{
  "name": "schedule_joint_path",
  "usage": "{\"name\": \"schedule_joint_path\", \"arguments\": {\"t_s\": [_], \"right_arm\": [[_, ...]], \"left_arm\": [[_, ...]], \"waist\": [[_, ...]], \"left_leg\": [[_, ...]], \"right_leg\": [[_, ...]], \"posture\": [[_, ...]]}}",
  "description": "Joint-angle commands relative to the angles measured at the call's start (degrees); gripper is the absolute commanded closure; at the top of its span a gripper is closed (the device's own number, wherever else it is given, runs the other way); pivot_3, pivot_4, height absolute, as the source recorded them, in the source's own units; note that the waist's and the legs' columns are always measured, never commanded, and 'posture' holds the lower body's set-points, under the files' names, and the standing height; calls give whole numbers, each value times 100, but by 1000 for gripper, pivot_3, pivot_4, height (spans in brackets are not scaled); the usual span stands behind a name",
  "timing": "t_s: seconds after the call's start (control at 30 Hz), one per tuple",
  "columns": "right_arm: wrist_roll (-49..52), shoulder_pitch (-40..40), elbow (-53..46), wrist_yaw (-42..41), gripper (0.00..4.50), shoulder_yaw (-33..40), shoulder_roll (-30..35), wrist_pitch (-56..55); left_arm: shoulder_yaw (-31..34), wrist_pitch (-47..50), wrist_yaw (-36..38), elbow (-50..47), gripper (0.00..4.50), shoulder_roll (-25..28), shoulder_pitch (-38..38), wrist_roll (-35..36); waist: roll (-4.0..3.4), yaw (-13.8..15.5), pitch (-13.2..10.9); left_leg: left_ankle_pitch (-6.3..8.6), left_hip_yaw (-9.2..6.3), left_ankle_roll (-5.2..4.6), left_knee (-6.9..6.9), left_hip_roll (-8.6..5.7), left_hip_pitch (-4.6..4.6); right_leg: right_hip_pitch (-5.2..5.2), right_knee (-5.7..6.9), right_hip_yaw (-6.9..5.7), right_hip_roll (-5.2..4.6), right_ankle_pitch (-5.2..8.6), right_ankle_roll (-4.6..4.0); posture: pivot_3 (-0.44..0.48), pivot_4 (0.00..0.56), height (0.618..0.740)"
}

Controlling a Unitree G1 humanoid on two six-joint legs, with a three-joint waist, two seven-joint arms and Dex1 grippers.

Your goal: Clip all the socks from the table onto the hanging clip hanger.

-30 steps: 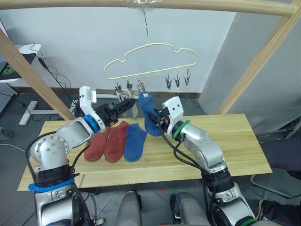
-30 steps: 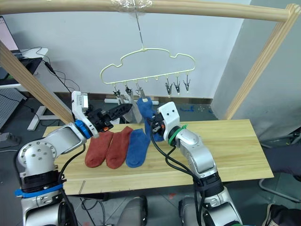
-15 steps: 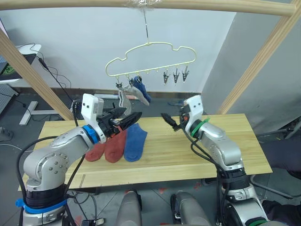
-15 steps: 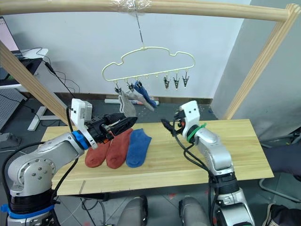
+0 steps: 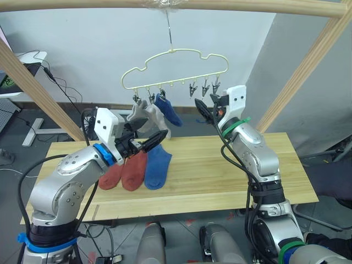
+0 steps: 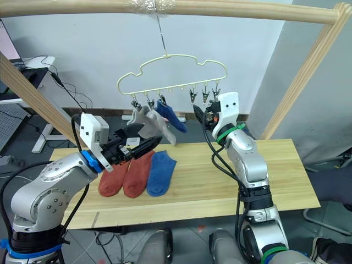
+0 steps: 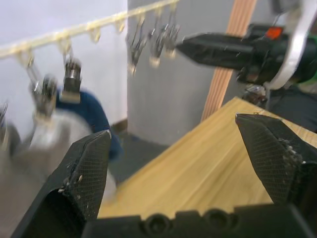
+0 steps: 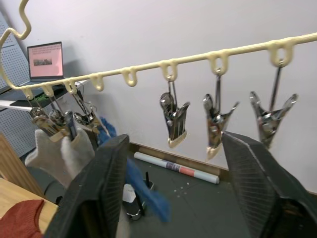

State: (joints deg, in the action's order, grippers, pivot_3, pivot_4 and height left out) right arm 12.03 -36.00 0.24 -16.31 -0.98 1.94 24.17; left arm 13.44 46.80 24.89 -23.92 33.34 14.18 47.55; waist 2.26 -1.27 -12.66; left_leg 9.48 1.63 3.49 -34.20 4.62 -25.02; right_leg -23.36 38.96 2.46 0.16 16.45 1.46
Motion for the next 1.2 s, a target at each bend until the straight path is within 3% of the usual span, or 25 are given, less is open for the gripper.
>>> {"name": "schedule_joint_path", "arguments": {"t_s": [0.03, 0.17, 0.4, 0.63, 1.03, 1.2], "right_arm": [[-13, -45, -164, 9, 1456, -48, -8, -158], [-77, -86, -110, 70, 1456, -118, -30, -175], [-258, -448, 485, 348, 1456, -110, -219, -376], [-320, -838, 1186, 544, 1456, 6, -271, -635], [-303, -1149, 1724, 497, 1456, 81, -248, -955], [-293, -1249, 1856, 520, 1456, 94, -297, -1026]], "left_arm": [[107, 212, -357, -343, 0, 108, -6, -52], [327, 318, -664, -607, 0, -103, -134, 248], [453, -1369, 762, -528, 0, -219, -528, -134], [395, -2079, 1173, -19, 0, -254, -504, -472], [566, -1793, 1399, 591, 0, 84, 95, -152], [453, -1560, 1121, 31, 0, -42, -83, -18]], "waist": [[0, 10, 0], [0, 46, 0], [0, 107, 0], [0, 145, 0], [-1, 169, 0], [-1, 162, 0]], "left_leg": [[0, 0, 0, 0, -1, 0], [0, 1, 0, 0, -2, 0], [-1, 1, 1, 3, 0, 3], [-1, 6, 0, 2, -2, 2], [-1, 3, -1, 2, 1, 2], [0, 4, -1, 4, 1, 1]], "right_leg": [[0, 0, 0, 0, 0, 0], [1, 0, 1, -2, -1, -1], [-1, 2, -2, 0, -1, -5], [-1, -1, 1, -2, -1, -5], [-1, 1, -2, 2, -1, -5], [-1, 1, -1, 1, -1, -5]], "posture": [[108, 204, 740], [109, 203, 740], [117, 199, 740], [128, 198, 740], [131, 207, 740], [131, 207, 740]]}}
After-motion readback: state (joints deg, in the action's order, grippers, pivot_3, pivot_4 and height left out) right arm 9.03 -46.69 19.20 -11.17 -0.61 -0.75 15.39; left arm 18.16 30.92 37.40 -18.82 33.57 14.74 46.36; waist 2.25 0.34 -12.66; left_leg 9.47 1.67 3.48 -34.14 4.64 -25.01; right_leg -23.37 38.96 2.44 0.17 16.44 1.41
